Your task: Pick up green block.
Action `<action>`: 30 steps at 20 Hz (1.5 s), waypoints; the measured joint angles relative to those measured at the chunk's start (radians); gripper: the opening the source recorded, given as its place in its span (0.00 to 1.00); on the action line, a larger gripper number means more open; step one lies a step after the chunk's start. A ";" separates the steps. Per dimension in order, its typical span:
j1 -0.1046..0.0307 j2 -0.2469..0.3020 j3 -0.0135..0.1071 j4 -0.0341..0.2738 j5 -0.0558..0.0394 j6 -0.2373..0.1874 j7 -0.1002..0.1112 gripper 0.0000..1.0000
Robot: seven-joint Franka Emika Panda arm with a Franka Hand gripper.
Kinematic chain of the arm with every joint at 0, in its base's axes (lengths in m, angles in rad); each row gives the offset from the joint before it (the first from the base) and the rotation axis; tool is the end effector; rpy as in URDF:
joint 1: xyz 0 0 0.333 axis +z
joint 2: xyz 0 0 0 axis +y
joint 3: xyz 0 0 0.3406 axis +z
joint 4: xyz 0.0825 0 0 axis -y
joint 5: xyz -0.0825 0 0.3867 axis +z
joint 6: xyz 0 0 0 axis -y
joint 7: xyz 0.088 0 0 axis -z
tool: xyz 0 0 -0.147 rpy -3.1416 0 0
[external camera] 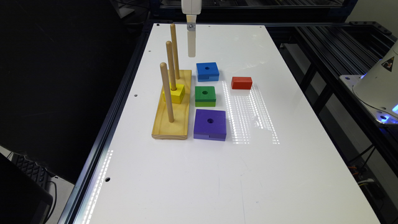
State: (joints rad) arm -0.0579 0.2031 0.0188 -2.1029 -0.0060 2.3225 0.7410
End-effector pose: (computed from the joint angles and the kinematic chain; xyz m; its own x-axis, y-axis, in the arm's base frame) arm 0.5816 -0.0232 0.3063 0.7133 -0.7007 0.0126 -0.7007 -0.7134 -0.0107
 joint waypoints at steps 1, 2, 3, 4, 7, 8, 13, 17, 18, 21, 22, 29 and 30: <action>0.000 0.000 0.000 0.000 0.0000 0.000 0.000 1.00; 0.000 0.000 0.000 -0.001 0.0000 0.000 0.001 1.00; 0.000 0.000 0.000 -0.001 0.0000 0.000 0.001 1.00; 0.000 0.000 0.000 -0.002 0.0000 0.000 0.001 1.00; 0.000 0.000 0.001 -0.003 0.0003 0.000 0.002 1.00; 0.000 0.000 0.002 -0.004 0.0005 -0.001 0.003 1.00; 0.000 0.000 0.019 -0.016 0.0011 -0.001 0.013 1.00; 0.000 -0.004 0.027 -0.026 0.0011 -0.001 0.020 1.00; 0.000 -0.007 0.028 -0.031 0.0011 -0.001 0.020 1.00; 0.000 -0.024 0.030 -0.053 0.0011 -0.001 0.021 1.00; 0.000 -0.032 0.030 -0.062 0.0011 -0.001 0.021 1.00; 0.000 -0.087 0.030 -0.121 0.0012 0.001 0.022 1.00; 0.000 -0.091 0.030 -0.125 0.0012 0.001 0.022 1.00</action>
State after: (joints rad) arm -0.0577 0.1122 0.0488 -2.2279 -0.0048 2.3231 0.7626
